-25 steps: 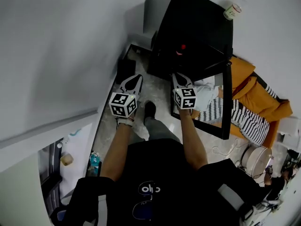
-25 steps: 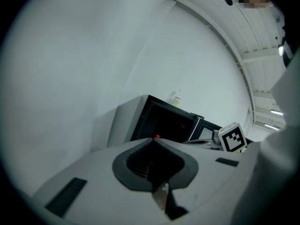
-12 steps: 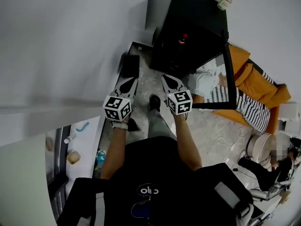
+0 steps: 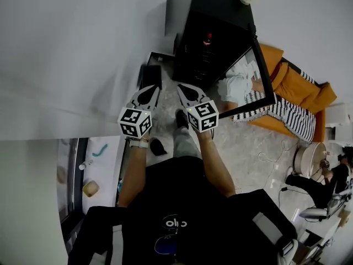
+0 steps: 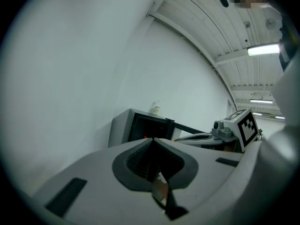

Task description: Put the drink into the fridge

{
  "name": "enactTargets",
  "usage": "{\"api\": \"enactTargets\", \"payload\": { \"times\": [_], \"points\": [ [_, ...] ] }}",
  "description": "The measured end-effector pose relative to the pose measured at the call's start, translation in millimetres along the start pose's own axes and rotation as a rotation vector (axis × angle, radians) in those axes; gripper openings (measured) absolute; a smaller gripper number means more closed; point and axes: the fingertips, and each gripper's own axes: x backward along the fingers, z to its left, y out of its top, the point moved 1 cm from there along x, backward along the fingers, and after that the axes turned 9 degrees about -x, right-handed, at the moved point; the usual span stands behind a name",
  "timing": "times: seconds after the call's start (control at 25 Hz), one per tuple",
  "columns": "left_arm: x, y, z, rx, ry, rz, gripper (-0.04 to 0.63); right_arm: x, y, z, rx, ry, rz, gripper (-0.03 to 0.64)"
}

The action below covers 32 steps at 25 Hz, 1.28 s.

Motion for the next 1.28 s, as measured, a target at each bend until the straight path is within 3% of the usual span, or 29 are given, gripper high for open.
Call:
{"api": "enactTargets", "payload": {
  "times": [0.48, 1.28],
  "points": [
    [26.7, 7.6, 3.3, -0.035, 0.011, -0.026, 0.006, 19.4, 8.8, 22.7, 0.046, -0.015, -0.022, 0.009],
    [32.9, 1.6, 6.5, -0.039, 0.004, -0.016, 0.006, 21.3, 3.1, 18.6, 0.039, -0.038, -0.014, 0.009]
  ]
}}
